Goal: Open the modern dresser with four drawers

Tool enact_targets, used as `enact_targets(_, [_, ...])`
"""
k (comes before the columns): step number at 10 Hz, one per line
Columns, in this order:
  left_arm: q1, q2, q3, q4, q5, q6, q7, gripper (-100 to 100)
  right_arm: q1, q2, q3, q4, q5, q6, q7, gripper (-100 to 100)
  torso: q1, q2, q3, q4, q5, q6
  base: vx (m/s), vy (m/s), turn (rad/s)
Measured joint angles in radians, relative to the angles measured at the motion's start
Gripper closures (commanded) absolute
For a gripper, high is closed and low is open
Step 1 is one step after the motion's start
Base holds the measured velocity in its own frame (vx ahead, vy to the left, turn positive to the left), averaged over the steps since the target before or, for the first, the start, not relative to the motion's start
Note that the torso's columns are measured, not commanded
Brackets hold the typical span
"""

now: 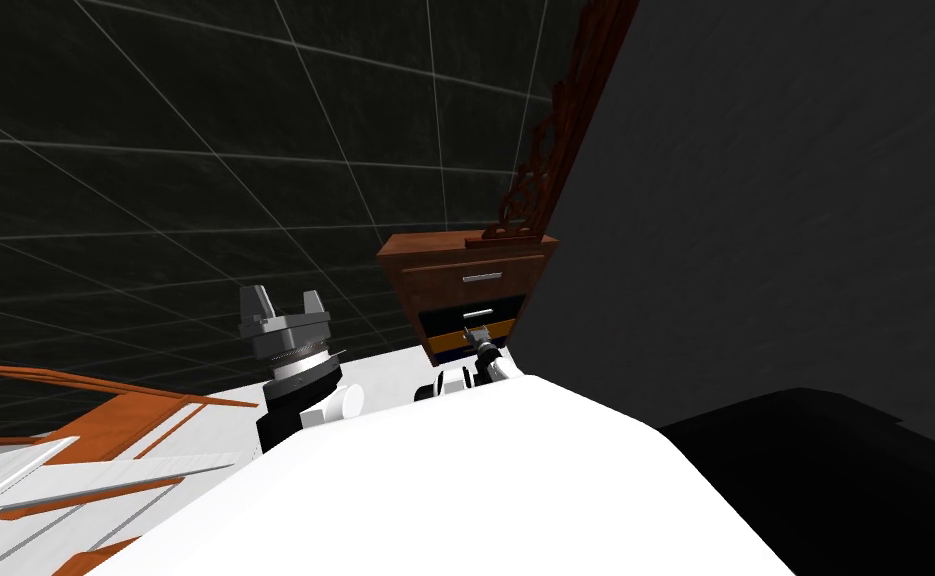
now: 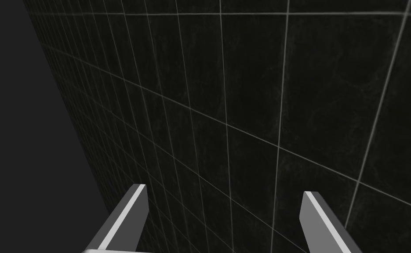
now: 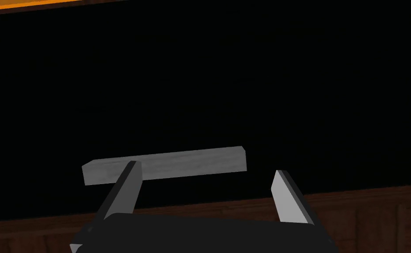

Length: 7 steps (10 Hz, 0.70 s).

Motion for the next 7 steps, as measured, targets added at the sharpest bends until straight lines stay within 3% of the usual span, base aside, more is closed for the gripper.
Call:
enact_targets(1, [0.0, 0.0, 0.0, 0.0, 0.0, 0.0, 0.0, 0, -0.004, -0.001, 0.003, 0.008, 0.022, 0.007, 0.002, -100, 0.0, 0.001, 0.0, 0.0, 0.0, 0.0, 0.026, 0.035, -0.025])
enact_targets(7, [0.0, 0.0, 0.0, 0.0, 0.0, 0.0, 0.0, 0, -0.059, -0.018, 0.084, 0.155, 0.213, 0.148, 0.05, -100, -0.001, 0.001, 0.0, 0.0, 0.0, 0.0, 0.027, 0.042, -0.013])
